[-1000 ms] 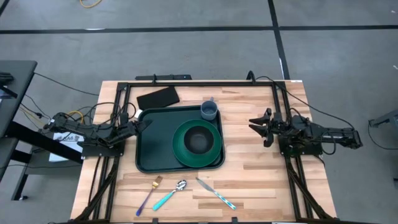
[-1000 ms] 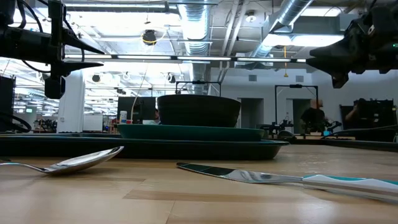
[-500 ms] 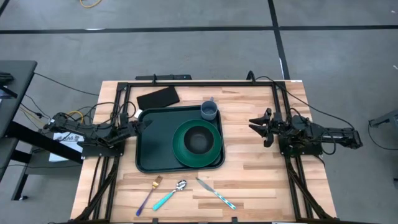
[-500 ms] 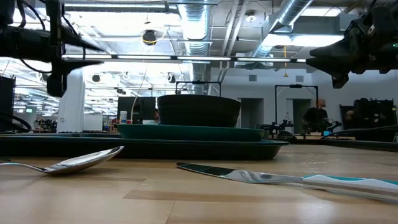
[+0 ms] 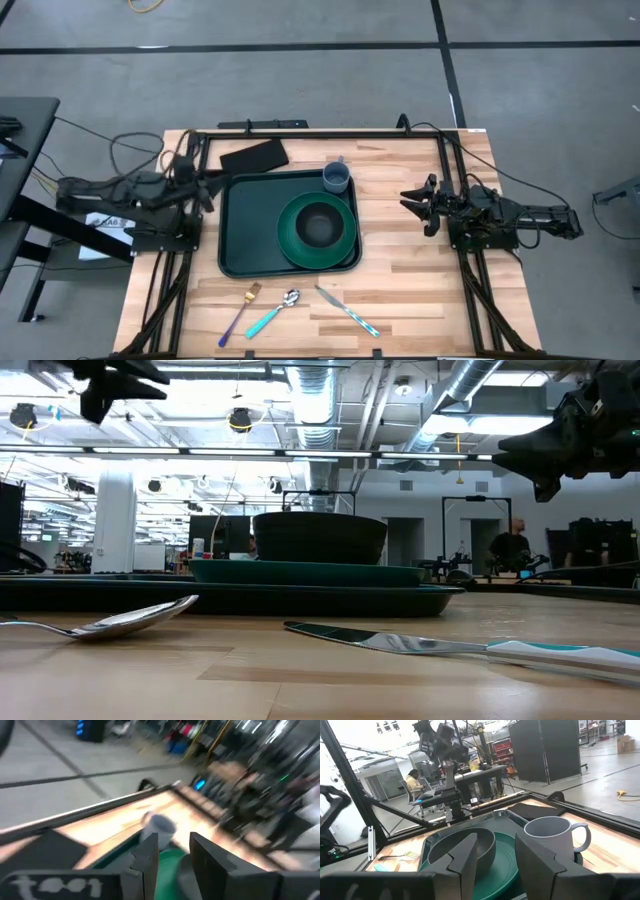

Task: Set up tray
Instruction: Put the napkin on the black tray to the left of the green plate

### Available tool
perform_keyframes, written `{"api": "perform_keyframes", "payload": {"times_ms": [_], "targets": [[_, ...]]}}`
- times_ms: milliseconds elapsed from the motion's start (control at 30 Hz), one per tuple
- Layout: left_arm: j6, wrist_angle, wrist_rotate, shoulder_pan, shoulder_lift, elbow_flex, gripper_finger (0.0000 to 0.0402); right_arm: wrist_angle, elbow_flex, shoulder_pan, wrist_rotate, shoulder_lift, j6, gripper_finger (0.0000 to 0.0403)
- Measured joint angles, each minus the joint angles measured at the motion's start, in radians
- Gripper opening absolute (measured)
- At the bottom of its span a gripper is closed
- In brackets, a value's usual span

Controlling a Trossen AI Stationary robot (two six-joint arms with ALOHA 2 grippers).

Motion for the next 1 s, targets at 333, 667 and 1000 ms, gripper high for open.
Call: {"api": "perform_keyframes", "payload": {"times_ms": [333,667,1000], "targets": [[0.149,-0.243,0.195,0.358,0.511,0.328,0.0098,0.0,0.0,0.0,0.0,0.0,0.0,0.0123],[0.273,-0.108,0.565,0.738,0.987,0.453,0.0098,0.0,0.0,0.0,-0.002,0.0,0.0,0.0123],[0.471,-0.291,0.669,0.807,1.367,0.686,0.0098,0.0,-0.001,0.0,-0.003,0.0,0.0,0.0123]]}}
